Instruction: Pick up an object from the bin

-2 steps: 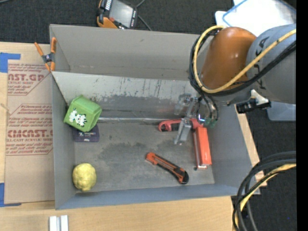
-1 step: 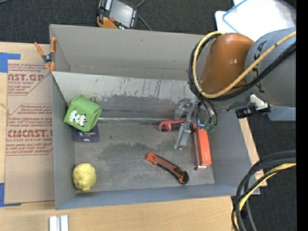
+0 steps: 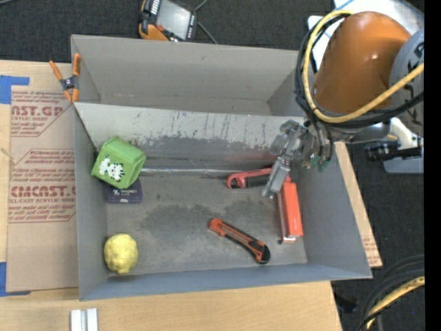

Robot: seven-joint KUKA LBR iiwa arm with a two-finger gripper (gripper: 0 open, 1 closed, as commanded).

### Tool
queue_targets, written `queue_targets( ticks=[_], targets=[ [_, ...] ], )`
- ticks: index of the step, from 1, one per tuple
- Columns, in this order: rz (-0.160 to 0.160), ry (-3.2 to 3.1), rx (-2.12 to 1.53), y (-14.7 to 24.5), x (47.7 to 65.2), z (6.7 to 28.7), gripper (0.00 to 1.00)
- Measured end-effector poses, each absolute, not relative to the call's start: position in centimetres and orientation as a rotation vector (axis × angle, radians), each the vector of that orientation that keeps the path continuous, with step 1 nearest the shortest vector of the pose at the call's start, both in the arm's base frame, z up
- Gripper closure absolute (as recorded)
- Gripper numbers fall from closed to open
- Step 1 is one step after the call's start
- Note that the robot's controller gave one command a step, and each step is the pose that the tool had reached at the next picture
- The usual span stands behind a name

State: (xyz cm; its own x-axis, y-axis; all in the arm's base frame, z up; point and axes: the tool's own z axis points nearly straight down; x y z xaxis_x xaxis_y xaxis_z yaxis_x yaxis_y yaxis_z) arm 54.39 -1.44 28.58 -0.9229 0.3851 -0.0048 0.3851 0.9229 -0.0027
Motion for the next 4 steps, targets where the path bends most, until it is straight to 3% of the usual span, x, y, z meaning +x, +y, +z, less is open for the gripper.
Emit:
queue_targets(
  ticks=[1,2,3,4],
  targets=[
    [-0.006,3.126,0.474,-5.5,54.9,19.6,0.00],
    [0.003,3.085,0.536,0.6,52.6,21.0,0.00],
    [-0.006,3.139,0.325,2.4,51.6,14.8,0.00],
    [0.005,3.029,0.780,5.4,52.2,16.0,0.00]
  ],
)
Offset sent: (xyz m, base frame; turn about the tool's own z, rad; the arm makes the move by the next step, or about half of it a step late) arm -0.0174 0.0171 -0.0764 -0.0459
